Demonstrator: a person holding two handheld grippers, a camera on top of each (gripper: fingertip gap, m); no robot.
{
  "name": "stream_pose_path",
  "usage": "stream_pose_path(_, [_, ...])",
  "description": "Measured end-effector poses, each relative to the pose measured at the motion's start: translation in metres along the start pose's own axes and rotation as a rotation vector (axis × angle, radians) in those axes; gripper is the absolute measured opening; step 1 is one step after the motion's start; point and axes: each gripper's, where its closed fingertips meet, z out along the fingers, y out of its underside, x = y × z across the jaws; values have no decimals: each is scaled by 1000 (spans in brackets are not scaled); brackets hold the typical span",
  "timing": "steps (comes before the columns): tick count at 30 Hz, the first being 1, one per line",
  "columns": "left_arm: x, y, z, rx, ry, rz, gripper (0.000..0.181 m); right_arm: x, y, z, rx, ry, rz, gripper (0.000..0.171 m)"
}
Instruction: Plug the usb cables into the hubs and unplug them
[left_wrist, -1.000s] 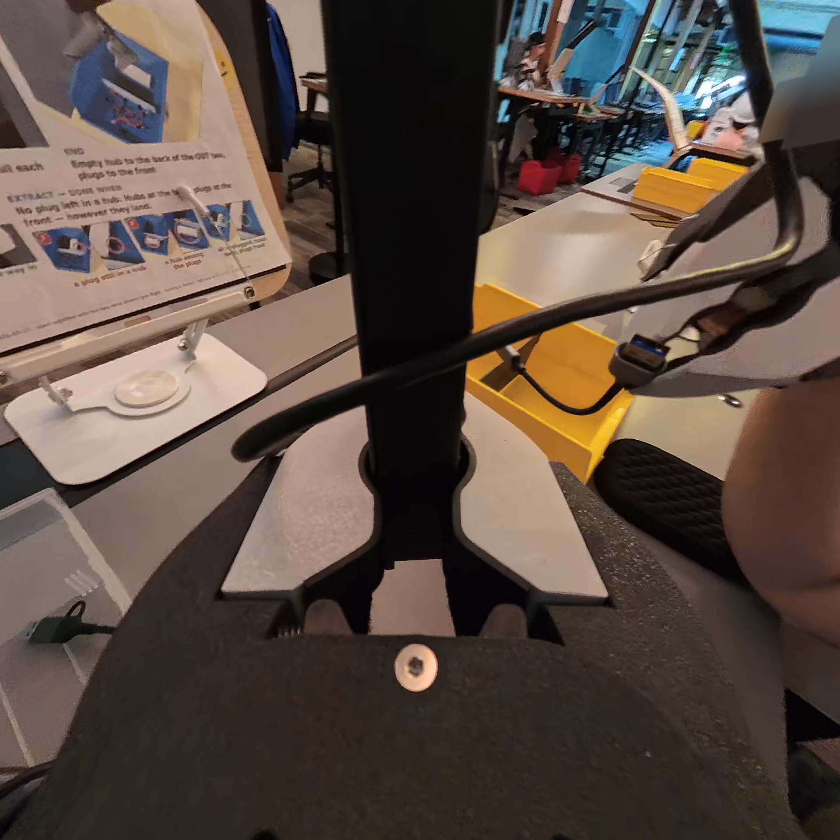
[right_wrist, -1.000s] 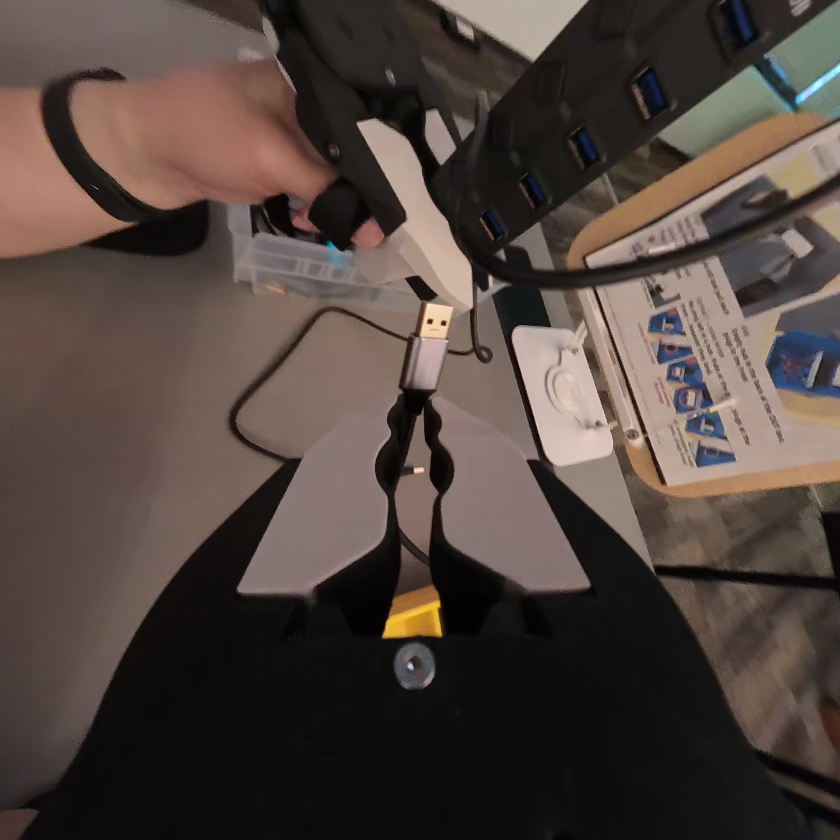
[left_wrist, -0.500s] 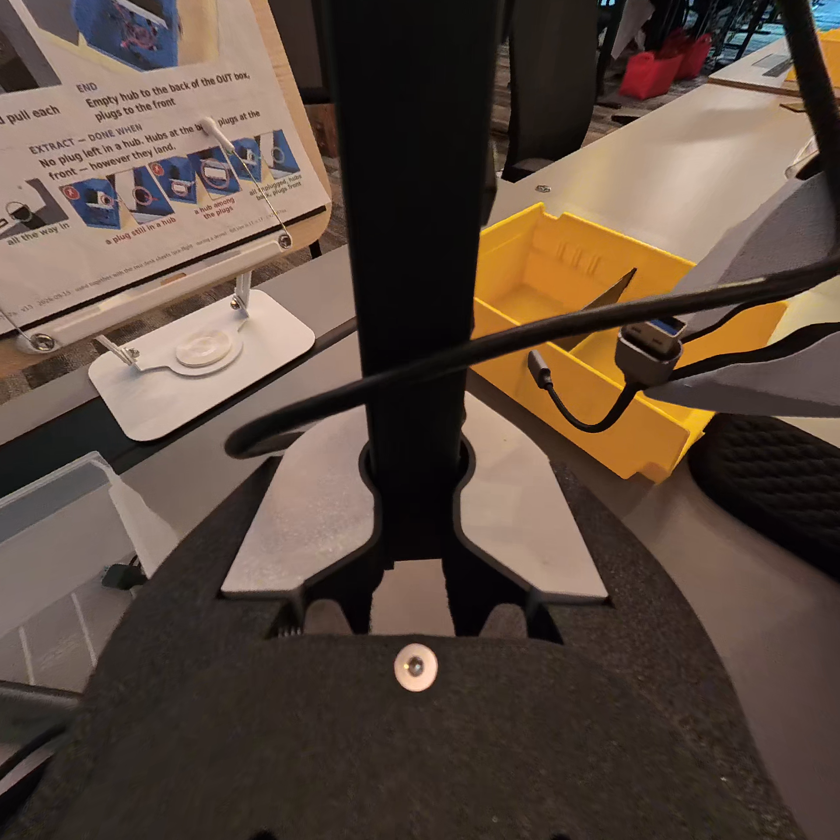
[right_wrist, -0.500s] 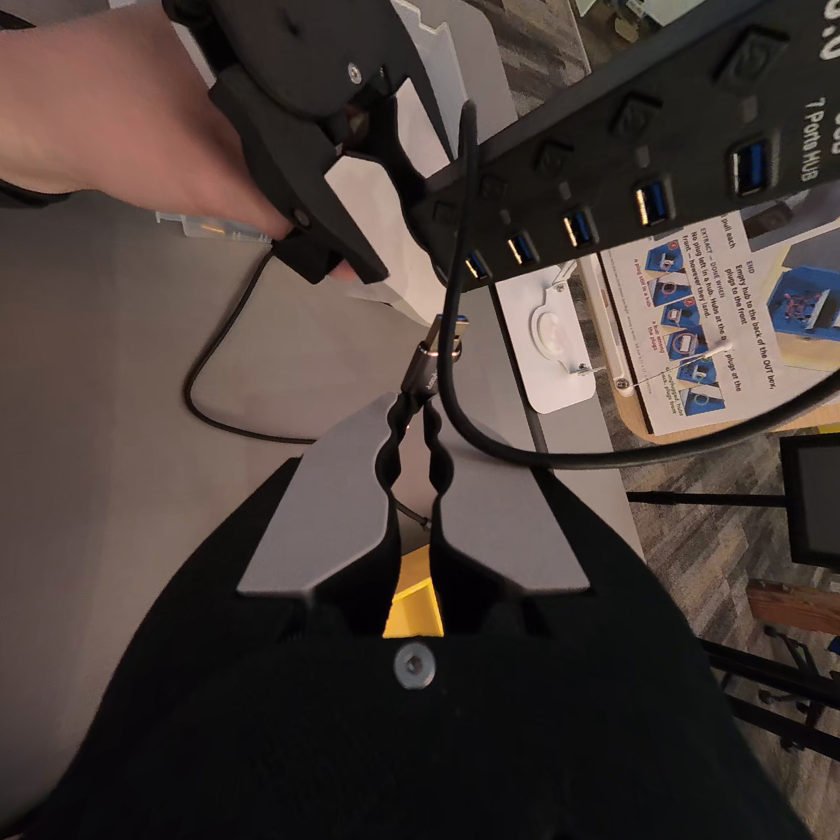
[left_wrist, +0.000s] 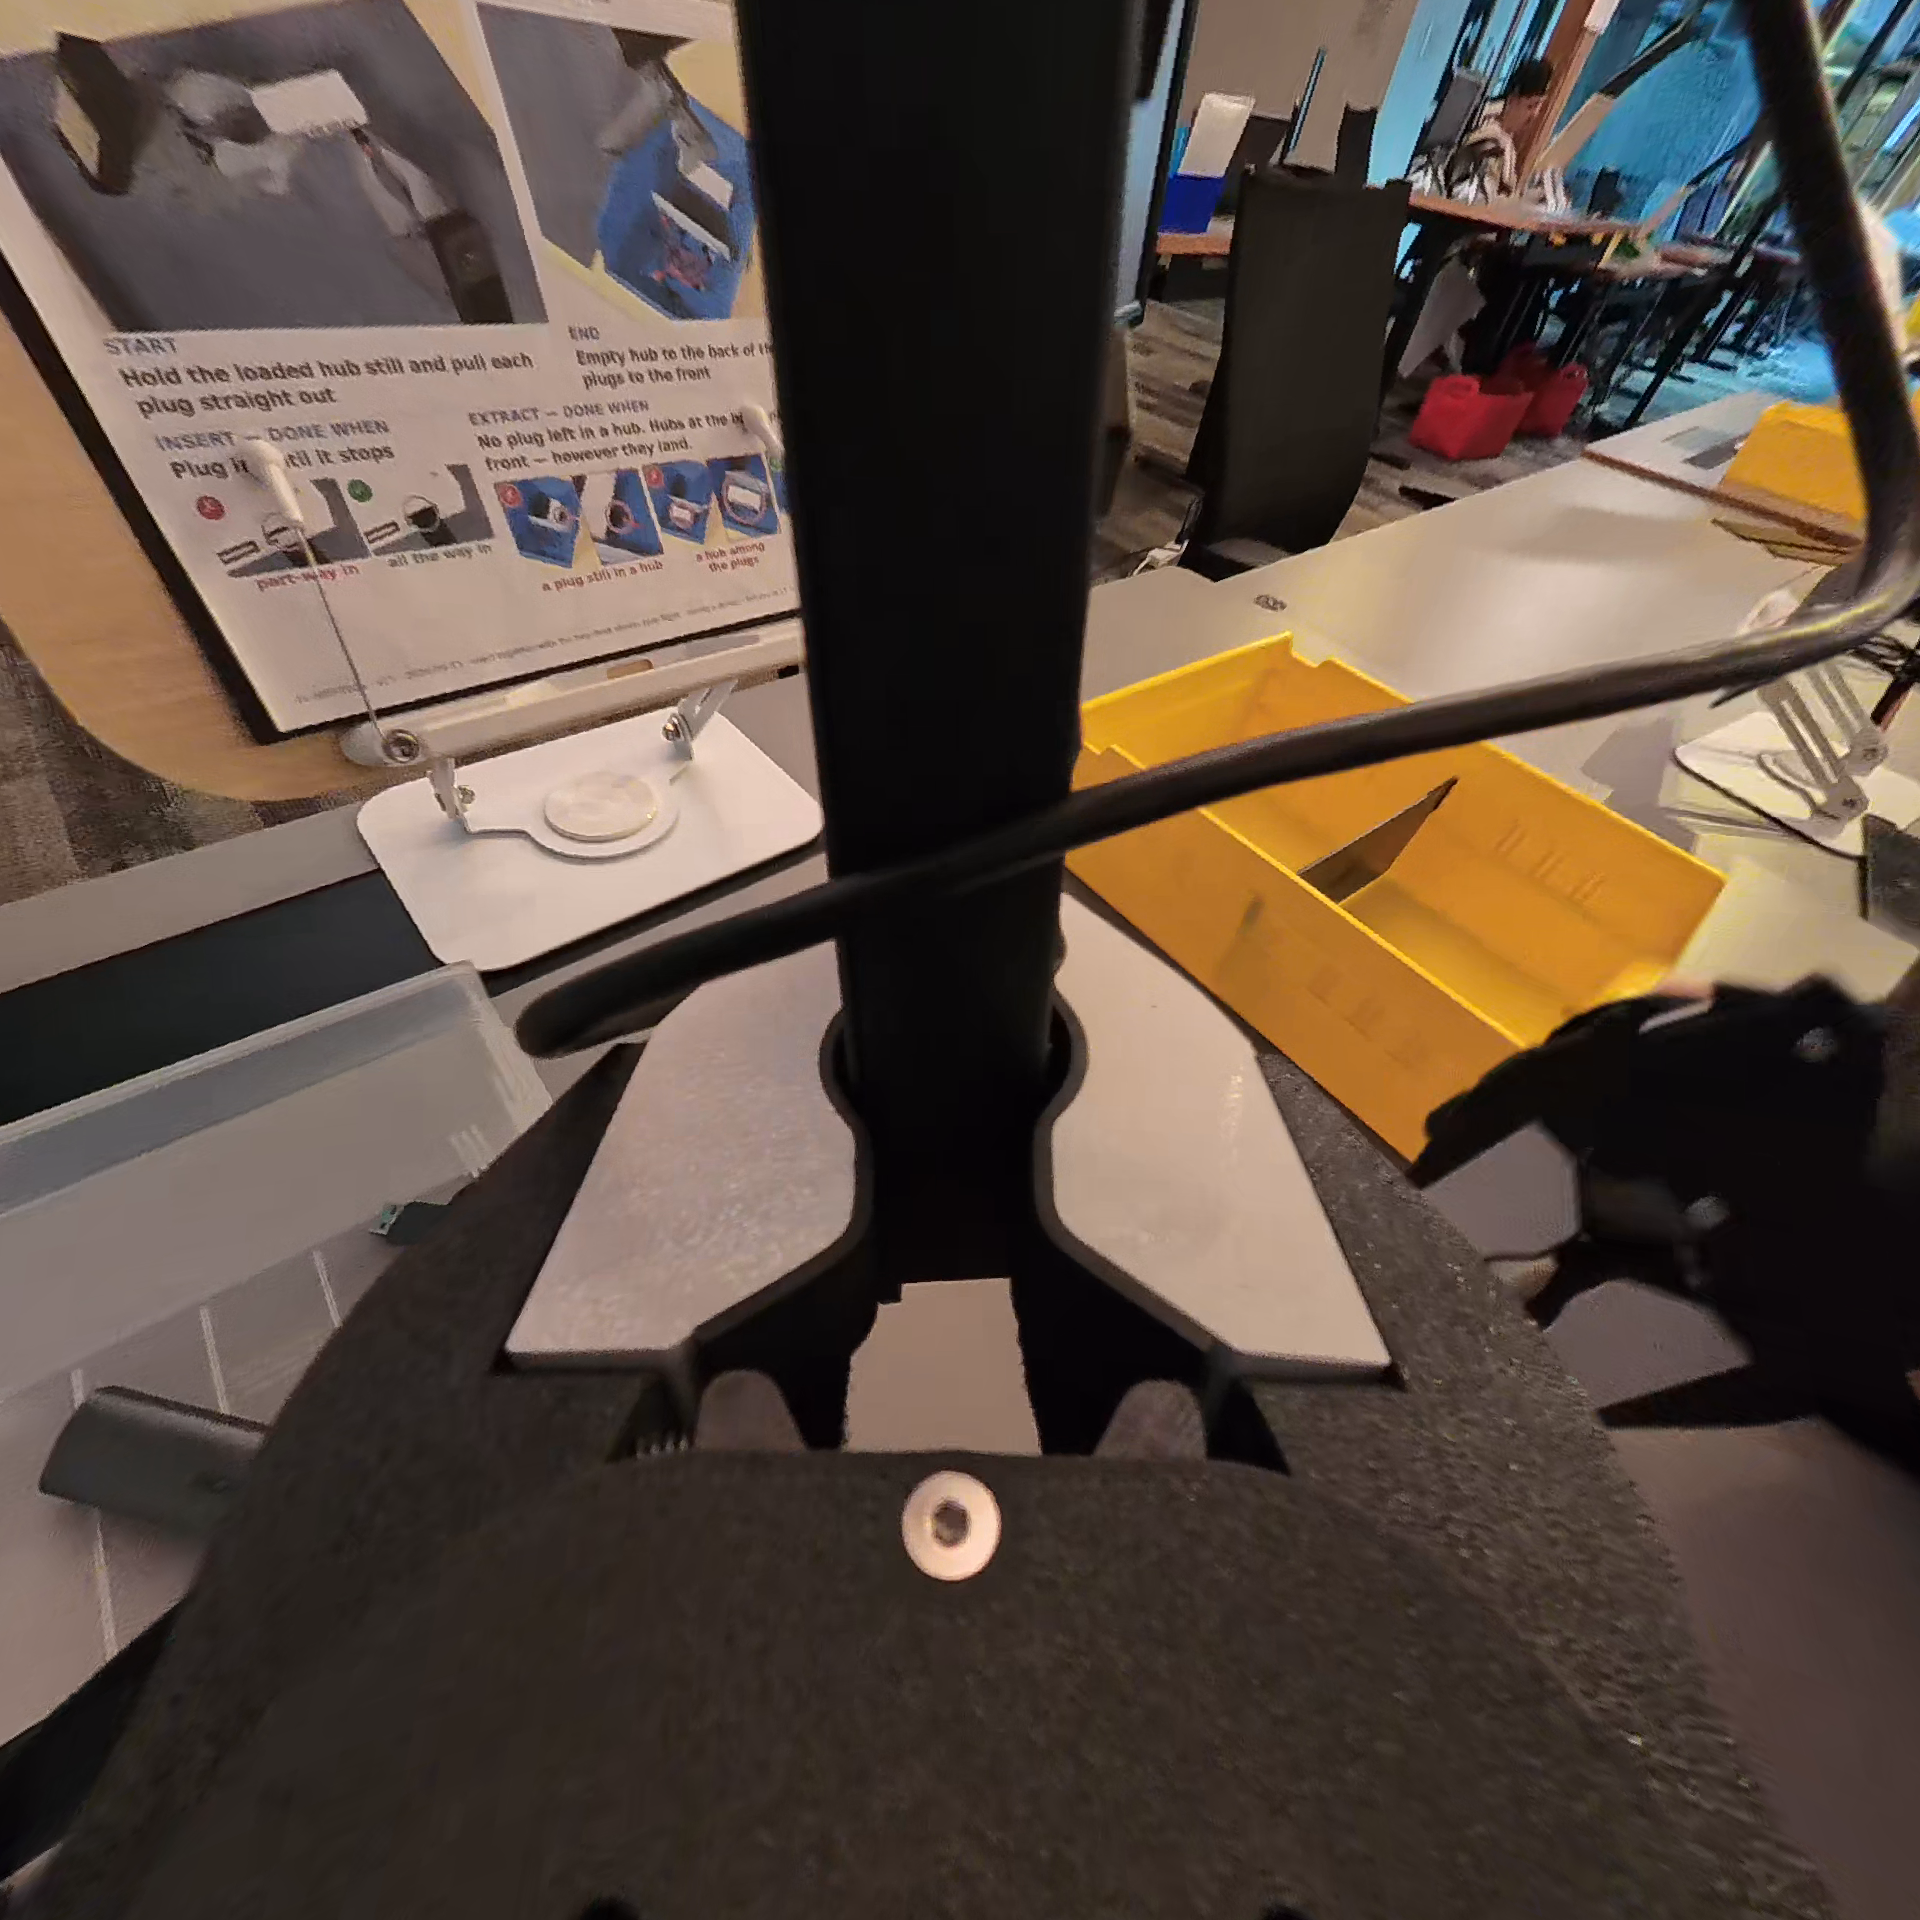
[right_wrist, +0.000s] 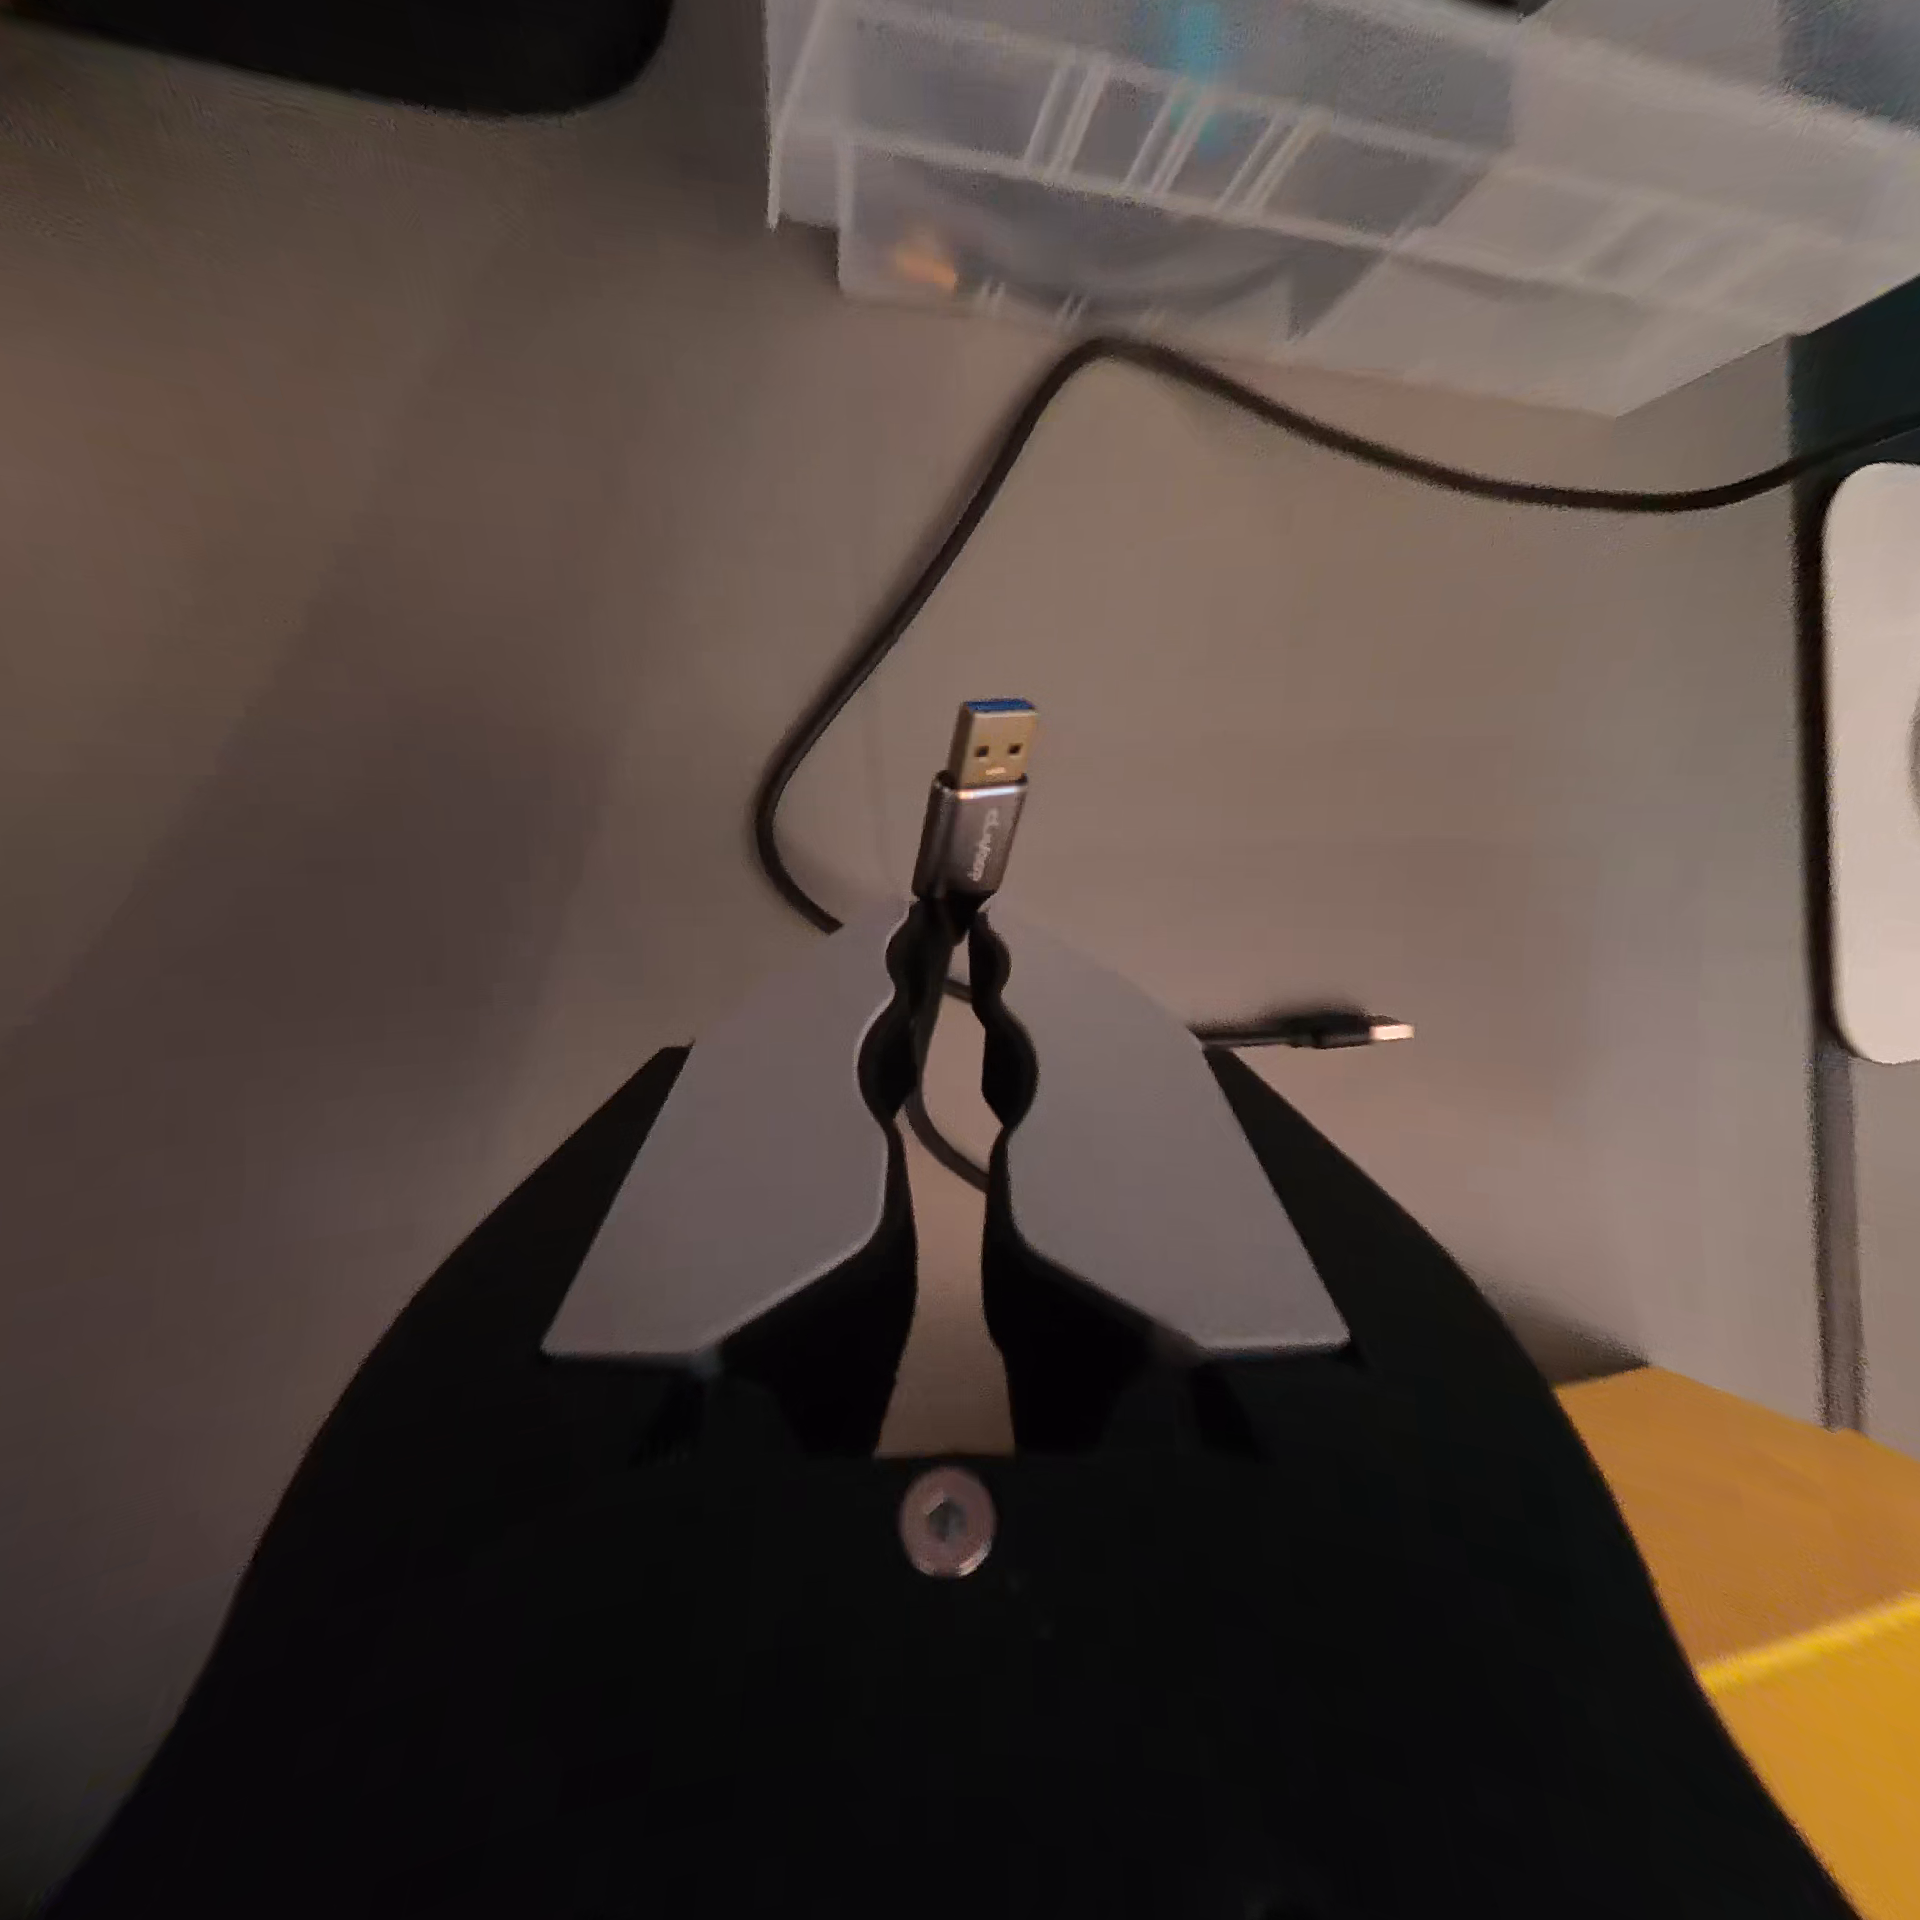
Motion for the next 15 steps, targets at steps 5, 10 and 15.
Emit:
stream_pose_path(5, [2, -3, -3, 8, 11, 8, 27, -29, 15, 37, -11, -65, 48, 8])
stream_pose_path(10, [6, -4, -4, 10, 30, 14, 27, -31, 16, 54, 63, -46, 94, 8])
stream_pose_path(15, [5, -6, -8, 21, 44, 0, 27, -38, 13, 57, 166, 5, 83, 19])
